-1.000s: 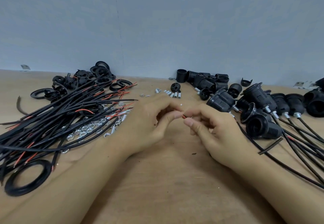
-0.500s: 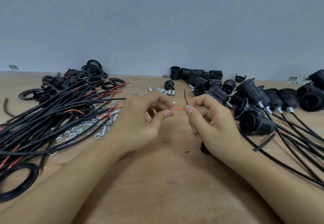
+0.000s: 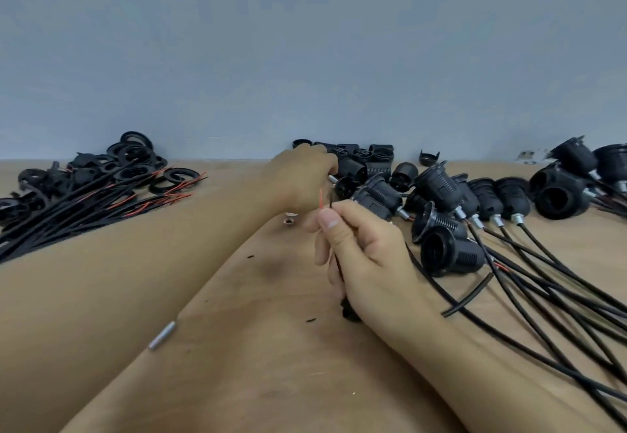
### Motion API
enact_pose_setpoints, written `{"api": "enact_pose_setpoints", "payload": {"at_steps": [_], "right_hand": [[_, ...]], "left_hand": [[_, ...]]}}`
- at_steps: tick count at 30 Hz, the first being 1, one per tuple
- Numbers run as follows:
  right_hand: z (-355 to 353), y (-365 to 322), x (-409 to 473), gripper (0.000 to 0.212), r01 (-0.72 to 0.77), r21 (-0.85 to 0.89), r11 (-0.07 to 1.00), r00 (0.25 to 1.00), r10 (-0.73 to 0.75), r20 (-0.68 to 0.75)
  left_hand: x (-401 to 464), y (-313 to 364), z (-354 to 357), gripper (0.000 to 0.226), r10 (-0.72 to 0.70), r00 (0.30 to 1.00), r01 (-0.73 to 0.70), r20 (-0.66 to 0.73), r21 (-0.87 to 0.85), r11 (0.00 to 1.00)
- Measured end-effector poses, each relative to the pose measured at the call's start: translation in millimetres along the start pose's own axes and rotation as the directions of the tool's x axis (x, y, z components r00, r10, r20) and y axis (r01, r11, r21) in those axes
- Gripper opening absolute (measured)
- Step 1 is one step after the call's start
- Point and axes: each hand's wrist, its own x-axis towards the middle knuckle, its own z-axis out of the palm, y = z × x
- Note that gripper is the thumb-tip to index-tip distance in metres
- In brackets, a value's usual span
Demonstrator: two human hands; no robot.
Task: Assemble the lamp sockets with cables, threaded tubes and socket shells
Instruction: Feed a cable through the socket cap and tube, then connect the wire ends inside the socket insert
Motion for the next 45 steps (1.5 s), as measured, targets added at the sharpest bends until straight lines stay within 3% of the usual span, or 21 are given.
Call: {"api": "enact_pose_setpoints", "payload": {"at_steps": [3,5,8,11,18,21,25,27,28,30,31,32,33,36,38,41,45], "right_hand": [[0.7,2.3,-0.9,0.026,-0.006,0.023,1.000,1.000,0.005,0.010],[1.2,3.8,-0.9,0.021,-0.023,0.038,0.999,1.000,0.023,0.013],[0.6,5.5,-0.3,0.009,-0.062,0.097,0.993,0.997,0.058,0.044],[-0.7,4.9,-0.9,0.015,-0.076,0.095,0.993,0.996,0.071,0.055],[-0.8,4.6,0.7,0.009,-0.166,0.152,0.974,0.985,0.159,0.060],[-1.9,3.8,-0.2,0.007,-0.177,0.161,0.971,0.983,0.167,0.070],[-5.9,0.7,1.3,0.024,-0.149,0.152,0.977,0.989,0.147,0.022],[-6.6,-2.1,1.9,0.026,-0.167,0.183,0.969,0.986,0.169,0.003],[-5.3,-3.6,1.7,0.023,-0.180,0.201,0.963,0.983,0.184,0.000],[-1.8,-4.9,2.1,0.013,-0.207,0.223,0.953,0.977,0.212,0.001],[0.5,-5.2,1.6,0.008,-0.223,0.232,0.947,0.974,0.228,0.005],[1.8,-5.5,1.7,0.005,-0.228,0.236,0.945,0.972,0.233,0.006],[2.2,-5.8,1.2,0.006,-0.222,0.231,0.947,0.974,0.227,0.006],[2.9,-6.7,-1.6,0.010,-0.164,0.170,0.972,0.986,0.165,0.010],[5.3,-6.7,-3.5,0.011,-0.115,0.100,0.988,0.993,0.113,0.024],[8.9,-7.4,-6.4,0.013,-0.006,-0.022,1.000,0.999,0.007,0.041],[8.7,-9.2,-8.2,0.017,0.095,-0.042,0.995,0.993,-0.092,0.075]], "left_hand": [[17.7,-10.1,3.8,0.043,-0.003,1.000,0.002,-0.023,-0.032,0.999],[30.2,-14.0,0.9,0.051,0.067,0.997,-0.068,-0.025,-0.053,0.996],[48.7,-13.1,1.4,0.051,0.232,0.973,-0.231,-0.010,0.057,0.971],[62.4,-10.5,8.2,0.048,0.312,0.950,-0.308,0.008,0.186,0.933],[67.9,-7.2,18.8,0.038,0.346,0.930,-0.309,-0.122,0.246,0.919],[51.0,-13.5,8.4,0.037,0.273,0.920,-0.274,-0.281,0.034,0.961],[-1.4,-15.4,-16.6,0.038,-0.024,0.889,-0.164,-0.458,-0.366,0.916],[-42.7,-6.5,-22.7,0.037,-0.202,0.813,-0.137,-0.546,-0.517,0.845],[-64.5,-2.7,-21.7,0.037,-0.354,0.757,-0.106,-0.550,-0.637,0.763],[-100.7,0.8,-16.6,0.045,-0.634,0.677,-0.110,-0.374,-0.903,0.415],[-117.9,1.7,-12.6,0.048,-0.688,0.682,-0.124,-0.249,-0.966,0.226],[-131.7,1.7,-5.9,0.043,-0.685,0.705,-0.119,-0.184,-0.983,0.141],[-145.1,2.0,0.0,0.034,-0.651,0.733,-0.095,-0.195,-0.978,0.185],[-170.7,5.1,1.3,0.036,-0.460,0.802,-0.077,-0.382,-0.830,0.553],[-175.3,3.1,0.3,0.035,-0.333,0.817,-0.136,-0.471,-0.718,0.682],[-176.4,3.9,1.2,0.033,-0.234,0.818,-0.168,-0.525,-0.608,0.776],[-175.8,6.3,5.8,0.032,-0.162,0.810,-0.218,-0.564,-0.545,0.810]]}}
